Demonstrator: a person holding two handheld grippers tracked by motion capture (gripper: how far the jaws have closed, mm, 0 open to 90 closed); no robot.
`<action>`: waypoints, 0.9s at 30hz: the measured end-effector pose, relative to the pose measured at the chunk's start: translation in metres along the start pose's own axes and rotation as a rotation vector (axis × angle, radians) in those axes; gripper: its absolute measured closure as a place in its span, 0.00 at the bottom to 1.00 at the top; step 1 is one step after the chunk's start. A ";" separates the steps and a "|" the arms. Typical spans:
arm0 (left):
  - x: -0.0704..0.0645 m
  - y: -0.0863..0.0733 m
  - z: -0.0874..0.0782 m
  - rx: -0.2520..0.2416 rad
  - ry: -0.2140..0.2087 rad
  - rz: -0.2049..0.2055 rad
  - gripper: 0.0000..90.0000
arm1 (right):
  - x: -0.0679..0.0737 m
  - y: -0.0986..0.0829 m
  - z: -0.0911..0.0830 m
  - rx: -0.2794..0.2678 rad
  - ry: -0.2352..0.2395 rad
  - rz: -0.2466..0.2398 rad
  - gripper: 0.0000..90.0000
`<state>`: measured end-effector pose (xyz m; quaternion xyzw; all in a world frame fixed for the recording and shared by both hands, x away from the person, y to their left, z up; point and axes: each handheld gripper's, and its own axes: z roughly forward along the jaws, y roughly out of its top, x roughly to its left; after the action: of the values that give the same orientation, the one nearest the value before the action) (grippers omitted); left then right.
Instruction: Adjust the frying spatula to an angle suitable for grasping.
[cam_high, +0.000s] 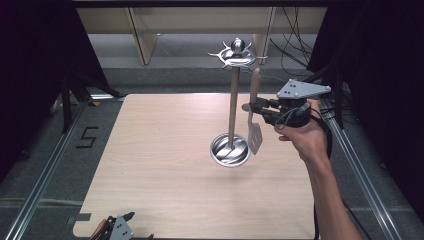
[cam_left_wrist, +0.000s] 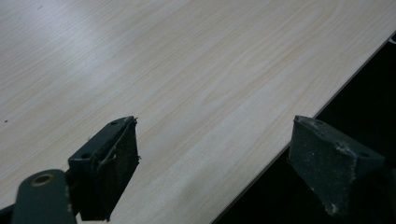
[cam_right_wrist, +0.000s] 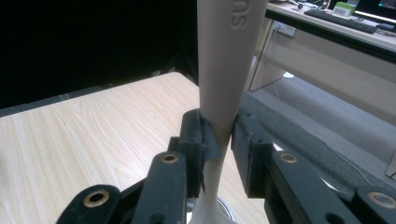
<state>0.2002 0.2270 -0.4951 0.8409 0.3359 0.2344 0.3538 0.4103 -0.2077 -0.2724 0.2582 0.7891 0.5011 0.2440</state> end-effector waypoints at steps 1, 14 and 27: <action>0.000 0.000 0.000 0.002 -0.002 -0.001 0.17 | 0.000 0.000 0.001 -0.007 -0.010 -0.001 0.83; 0.000 0.001 -0.001 0.009 -0.009 -0.001 0.17 | 0.001 0.006 0.006 0.028 -0.017 0.008 0.83; 0.001 0.001 -0.002 0.022 -0.010 0.011 0.17 | 0.004 0.011 0.009 0.050 -0.064 0.010 0.83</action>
<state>0.2004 0.2278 -0.4931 0.8476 0.3323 0.2285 0.3449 0.4152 -0.1954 -0.2664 0.2843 0.7916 0.4741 0.2602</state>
